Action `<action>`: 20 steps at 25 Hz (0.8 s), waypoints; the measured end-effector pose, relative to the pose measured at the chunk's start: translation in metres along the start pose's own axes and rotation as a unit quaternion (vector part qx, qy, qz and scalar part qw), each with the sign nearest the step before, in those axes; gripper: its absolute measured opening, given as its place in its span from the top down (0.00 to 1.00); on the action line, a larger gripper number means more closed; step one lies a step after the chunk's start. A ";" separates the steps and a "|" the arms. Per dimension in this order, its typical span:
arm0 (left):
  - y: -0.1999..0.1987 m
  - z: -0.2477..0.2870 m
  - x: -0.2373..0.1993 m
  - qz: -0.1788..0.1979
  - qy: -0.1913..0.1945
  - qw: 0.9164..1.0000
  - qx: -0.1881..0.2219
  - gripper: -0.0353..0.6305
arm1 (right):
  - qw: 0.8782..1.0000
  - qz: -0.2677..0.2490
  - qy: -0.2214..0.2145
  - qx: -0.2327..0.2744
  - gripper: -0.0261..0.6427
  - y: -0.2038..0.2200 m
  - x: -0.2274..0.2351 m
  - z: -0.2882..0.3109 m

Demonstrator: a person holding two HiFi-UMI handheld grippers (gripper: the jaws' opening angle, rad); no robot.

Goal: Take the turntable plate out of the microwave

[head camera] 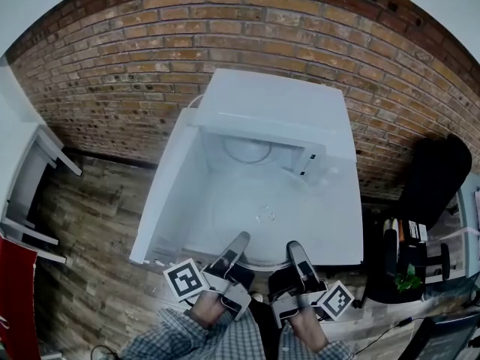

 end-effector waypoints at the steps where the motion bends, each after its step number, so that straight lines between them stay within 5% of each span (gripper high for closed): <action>1: -0.001 0.000 0.000 -0.001 0.001 1.000 -0.001 0.89 | 1.000 -0.001 0.000 0.001 0.88 0.000 0.000 0.000; 20: -0.005 -0.006 0.001 -0.002 0.003 1.000 -0.004 0.89 | 1.000 -0.003 -0.002 0.004 0.88 0.008 0.002 0.003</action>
Point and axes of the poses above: the fingertips, and each gripper's own axes: z forward along the fingers, x to its right, y out of its underside, the point moved 3 cm from there along -z, backward along the fingers, and after that the axes turned 7 degrees about -x, right-handed, at the moved point
